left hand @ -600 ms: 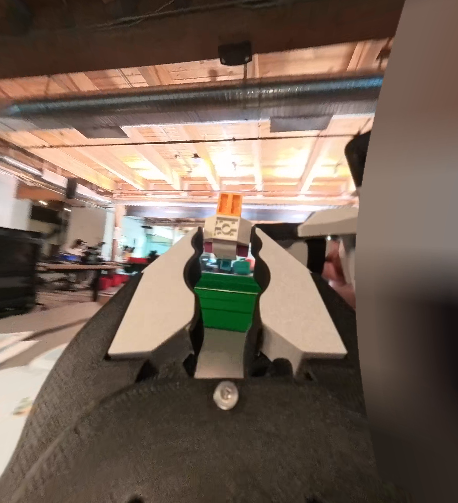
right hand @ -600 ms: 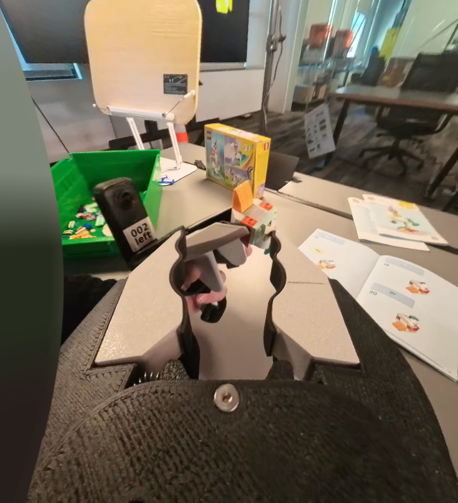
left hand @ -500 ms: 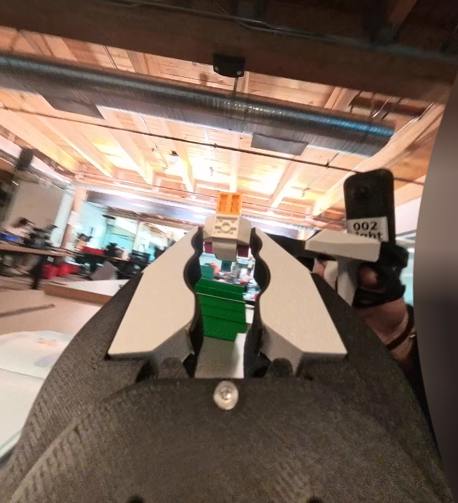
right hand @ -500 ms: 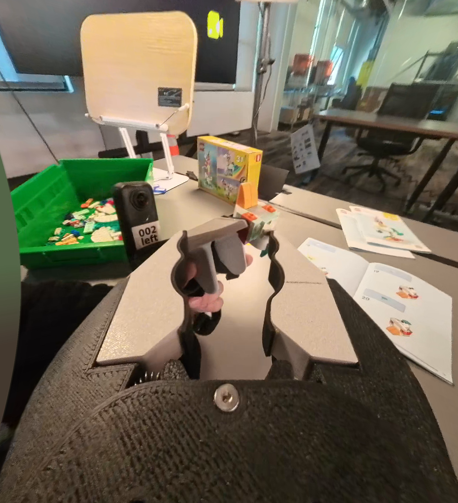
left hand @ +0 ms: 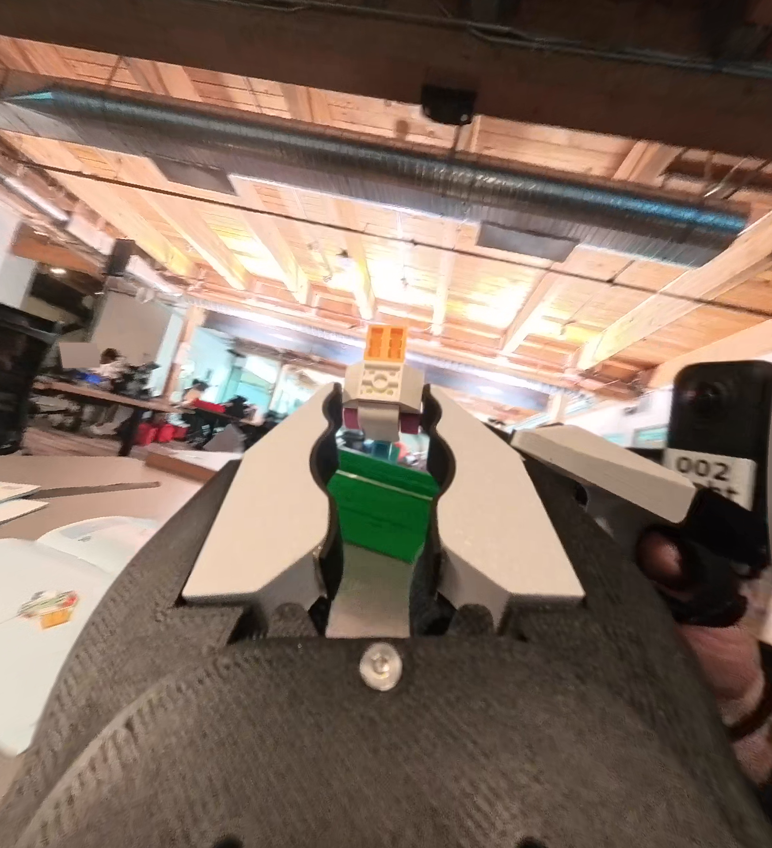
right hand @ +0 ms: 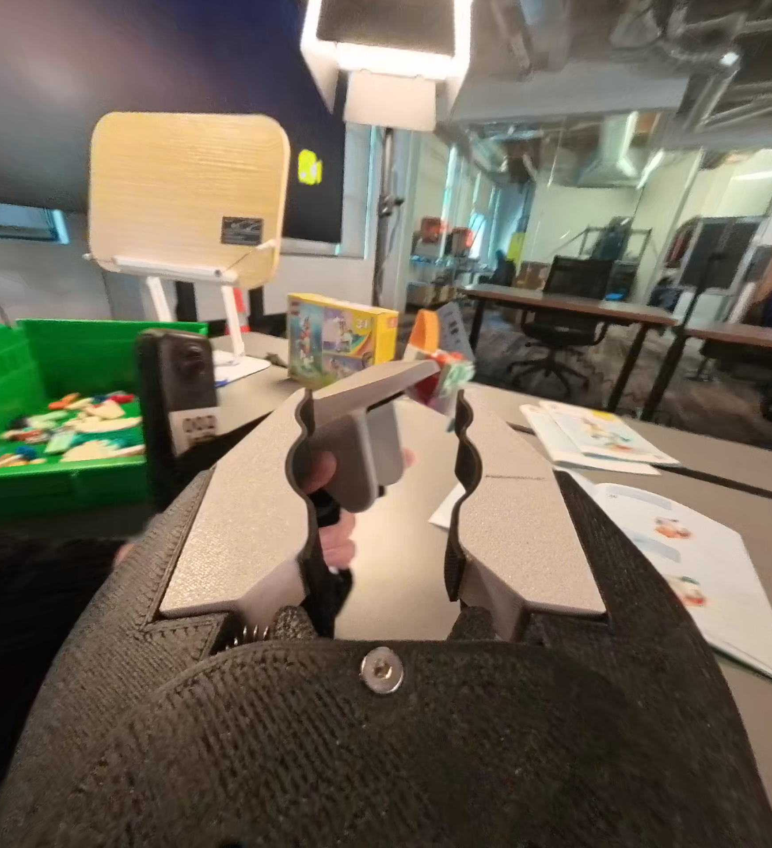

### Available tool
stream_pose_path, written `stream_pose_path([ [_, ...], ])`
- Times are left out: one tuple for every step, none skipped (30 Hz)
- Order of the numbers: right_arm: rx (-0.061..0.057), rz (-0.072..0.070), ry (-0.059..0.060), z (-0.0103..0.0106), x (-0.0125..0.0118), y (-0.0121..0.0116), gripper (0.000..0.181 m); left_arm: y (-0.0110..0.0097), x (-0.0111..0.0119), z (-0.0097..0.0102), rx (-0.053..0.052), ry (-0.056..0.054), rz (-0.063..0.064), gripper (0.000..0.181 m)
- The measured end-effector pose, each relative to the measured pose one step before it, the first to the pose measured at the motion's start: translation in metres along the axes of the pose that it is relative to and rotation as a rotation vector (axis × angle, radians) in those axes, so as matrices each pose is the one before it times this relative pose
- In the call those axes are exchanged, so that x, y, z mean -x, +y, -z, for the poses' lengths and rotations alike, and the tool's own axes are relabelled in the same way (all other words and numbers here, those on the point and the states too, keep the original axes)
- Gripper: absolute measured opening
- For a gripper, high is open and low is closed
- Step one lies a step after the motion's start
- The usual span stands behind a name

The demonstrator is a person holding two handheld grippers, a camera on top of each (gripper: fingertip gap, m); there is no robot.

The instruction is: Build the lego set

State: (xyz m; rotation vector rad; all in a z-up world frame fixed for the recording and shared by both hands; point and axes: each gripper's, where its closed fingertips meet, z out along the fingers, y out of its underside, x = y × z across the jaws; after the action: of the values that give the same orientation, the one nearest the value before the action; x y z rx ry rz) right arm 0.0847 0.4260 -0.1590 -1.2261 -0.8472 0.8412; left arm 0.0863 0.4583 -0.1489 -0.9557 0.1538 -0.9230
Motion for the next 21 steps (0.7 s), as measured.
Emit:
stream_pose_path([
  [-0.0339,0.0199,0.0349,0.00085,-0.01000,0.00085,0.060,0.00237,0.00627,0.00044,0.0225,-0.0364,-0.0355,0.033],
  [-0.0306,0.0305,0.0562,0.00146,-0.01371,0.00158,0.058,0.00010,0.00335,0.00072,0.0130,-0.0226,-0.0467,0.034],
  [-0.0233,0.0491,0.0596,0.00097,-0.01462,0.00250,0.058,-0.00173,0.00401,0.00075,0.0080,-0.0329,-0.0625,0.033],
  [-0.0194,0.0622,0.0616,0.00007,-0.01451,0.00284,0.057,0.00009,0.00507,0.00111,0.0197,-0.0388,-0.0788,0.033],
  [-0.0133,0.0561,0.0689,-0.00080,-0.01476,0.00268,0.056,0.00052,0.00598,0.00120,0.0218,-0.0455,-0.0788,0.034],
  [-0.0097,0.0405,0.0636,-0.00119,-0.01286,0.00124,0.054,0.00001,0.00695,0.00134,0.0161,-0.0505,-0.0730,0.033],
  [-0.0162,0.0266,0.0407,-0.00107,-0.00825,-0.00116,0.053,-0.00029,0.00699,0.00169,0.0107,-0.0510,-0.0621,0.034],
  [-0.0276,0.0246,0.0174,-0.00011,-0.00312,-0.00213,0.052,0.00039,0.00640,0.00201,0.0110,-0.0479,-0.0527,0.034],
  [-0.0352,0.0409,-0.0034,0.00032,0.00183,-0.00077,0.049,0.00111,0.00382,0.00251,0.0111,-0.0311,-0.0418,0.034],
  [-0.0029,0.0589,-0.0193,-0.00124,0.00601,0.00558,0.048,0.00054,0.00227,0.00299,0.0056,-0.0235,-0.0350,0.033],
  [0.0375,0.0470,-0.0140,-0.00293,0.00631,0.01145,0.045,-0.00048,0.00194,0.00330,-0.0007,-0.0250,-0.0391,0.033],
  [0.0385,0.0171,-0.0112,-0.00305,0.00579,0.01031,0.041,0.00029,0.00074,0.00237,0.0000,-0.0162,-0.0447,0.033],
  [0.0207,0.0032,-0.0267,-0.00278,0.00675,0.00561,0.040,0.00180,0.00143,0.00052,0.0071,-0.0197,-0.0344,0.033],
  [0.0006,0.0035,-0.0128,-0.00236,0.00314,0.00069,0.040,0.00050,0.00124,-0.00027,0.0056,-0.0180,-0.0133,0.033],
  [-0.0047,-0.0042,-0.0097,-0.00221,0.00199,-0.00044,0.040,-0.00044,0.00028,0.00039,0.0003,-0.0134,-0.0124,0.033],
  [-0.0008,-0.0047,-0.0165,-0.00241,0.00291,0.00079,0.040,0.00015,0.00113,0.00072,0.0065,-0.0204,-0.0185,0.033],
  [-0.0021,0.0012,-0.0079,-0.00229,0.00133,0.00062,0.040,0.00032,0.00118,0.00090,0.0093,-0.0195,-0.0202,0.033],
  [-0.0103,-0.0003,-0.0064,-0.00219,0.00082,-0.00090,0.040,0.00041,0.00150,0.00129,0.0088,-0.0199,-0.0089,0.033],
  [-0.0164,-0.0010,-0.0051,-0.00188,0.00049,-0.00201,0.040,0.00057,0.00214,0.00177,0.0107,-0.0229,0.0010,0.033],
  [-0.0141,-0.0043,0.0017,-0.00189,-0.00069,-0.00160,0.039,-0.00012,0.00141,0.00234,0.0083,-0.0197,0.0011,0.033],
  [-0.0099,-0.0131,0.0009,-0.00180,-0.00086,-0.00070,0.038,0.00009,0.00058,0.00247,0.0088,-0.0162,-0.0009,0.033],
])
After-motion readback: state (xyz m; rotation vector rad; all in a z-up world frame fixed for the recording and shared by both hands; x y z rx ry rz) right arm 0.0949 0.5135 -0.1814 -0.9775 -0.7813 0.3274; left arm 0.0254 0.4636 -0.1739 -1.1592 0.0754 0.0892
